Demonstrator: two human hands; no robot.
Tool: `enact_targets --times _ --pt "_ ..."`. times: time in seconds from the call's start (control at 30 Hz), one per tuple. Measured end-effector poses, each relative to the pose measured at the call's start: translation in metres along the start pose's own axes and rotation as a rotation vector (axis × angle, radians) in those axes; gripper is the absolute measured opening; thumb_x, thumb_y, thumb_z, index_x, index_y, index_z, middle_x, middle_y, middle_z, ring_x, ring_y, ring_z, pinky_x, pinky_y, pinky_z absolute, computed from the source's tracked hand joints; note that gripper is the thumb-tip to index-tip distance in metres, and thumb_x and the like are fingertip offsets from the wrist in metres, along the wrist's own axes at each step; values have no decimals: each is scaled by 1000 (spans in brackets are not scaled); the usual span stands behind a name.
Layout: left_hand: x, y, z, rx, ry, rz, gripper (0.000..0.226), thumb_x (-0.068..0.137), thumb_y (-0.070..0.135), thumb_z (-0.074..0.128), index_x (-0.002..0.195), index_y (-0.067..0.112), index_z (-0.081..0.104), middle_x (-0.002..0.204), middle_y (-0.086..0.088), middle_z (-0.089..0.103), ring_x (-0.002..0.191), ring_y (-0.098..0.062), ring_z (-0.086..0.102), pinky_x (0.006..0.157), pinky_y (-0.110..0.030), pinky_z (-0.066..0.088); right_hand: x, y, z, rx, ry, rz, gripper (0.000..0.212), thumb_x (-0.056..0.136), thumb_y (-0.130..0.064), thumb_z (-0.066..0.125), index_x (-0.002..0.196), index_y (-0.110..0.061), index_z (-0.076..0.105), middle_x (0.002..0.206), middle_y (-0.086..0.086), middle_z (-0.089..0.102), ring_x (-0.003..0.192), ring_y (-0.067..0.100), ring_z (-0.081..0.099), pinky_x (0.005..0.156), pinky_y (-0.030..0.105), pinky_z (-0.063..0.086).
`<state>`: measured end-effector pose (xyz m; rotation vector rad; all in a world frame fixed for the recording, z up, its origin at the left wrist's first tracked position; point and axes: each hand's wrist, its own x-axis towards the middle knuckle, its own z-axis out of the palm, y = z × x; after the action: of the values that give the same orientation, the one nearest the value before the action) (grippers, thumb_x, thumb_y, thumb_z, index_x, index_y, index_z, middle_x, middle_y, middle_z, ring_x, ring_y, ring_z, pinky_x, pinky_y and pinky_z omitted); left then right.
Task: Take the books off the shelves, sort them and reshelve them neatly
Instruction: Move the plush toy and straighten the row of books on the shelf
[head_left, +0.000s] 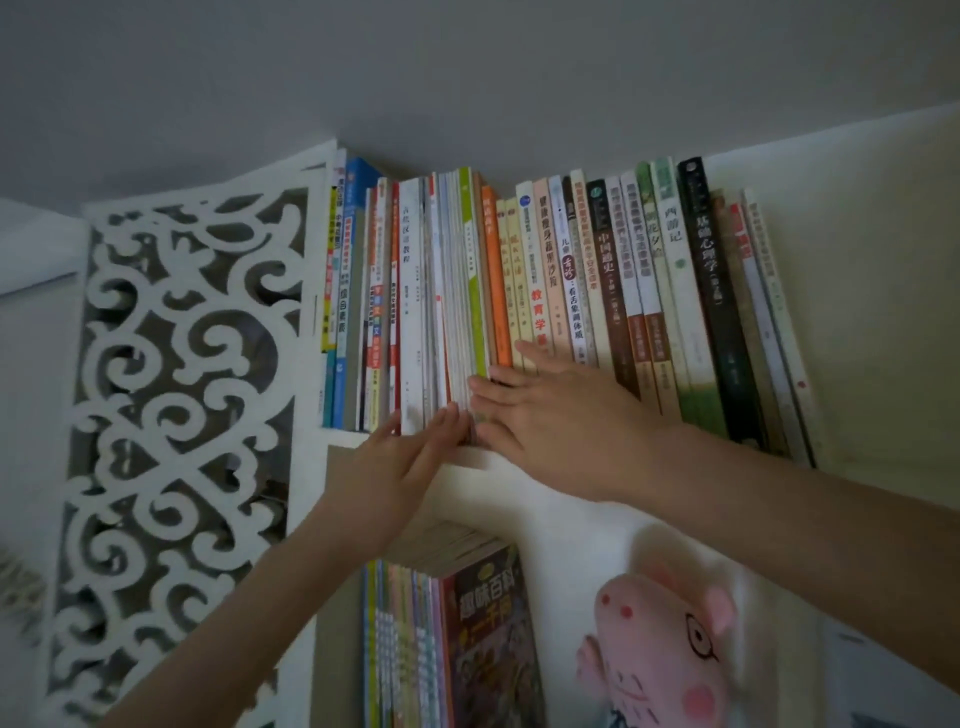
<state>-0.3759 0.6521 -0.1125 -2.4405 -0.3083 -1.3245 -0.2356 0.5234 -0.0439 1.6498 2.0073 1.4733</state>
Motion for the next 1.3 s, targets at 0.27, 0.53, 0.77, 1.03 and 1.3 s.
enact_targets --times 0.27,0.53,0.77,1.03,1.3 --pt "-18 -2 12 -10 94 -224 41 101 36 28 140 23 37 142 8 42 130 -5 38 100 -4 23 16 -21 -9 -100 94 6 61 101 -37 3 145 -9 35 155 8 28 146 25 16 115 43 -16" --pt "-4 -19 2 370 -141 -132 24 70 6 62 91 -2 69 100 -23 68 103 -41 64 72 -64 51 42 -23 20 -110 43 40 65 93 -31 10 128 -9 60 139 5 53 133 21 45 118 41 19" --pt "-10 -13 0 61 63 -358 51 102 32 20 149 17 10 153 8 0 142 -7 1 112 -15 6 63 -40 7 -5 65 1 55 103 -35 8 152 -10 10 160 5 0 148 20 -6 118 39 -10" --pt "-16 -28 11 119 -122 -412 42 85 9 40 118 -8 59 129 -27 53 118 -43 54 95 -56 43 82 -47 21 -251 5 -11 57 103 -39 7 151 -8 1 160 11 -4 147 25 -10 110 40 -21" --pt "-23 -37 4 19 -106 -521 51 102 24 14 150 21 -1 157 4 -14 140 -7 -16 117 -37 1 86 -45 7 -139 -54 3 58 102 -40 7 152 -9 3 160 9 -5 146 25 -15 119 43 -11"
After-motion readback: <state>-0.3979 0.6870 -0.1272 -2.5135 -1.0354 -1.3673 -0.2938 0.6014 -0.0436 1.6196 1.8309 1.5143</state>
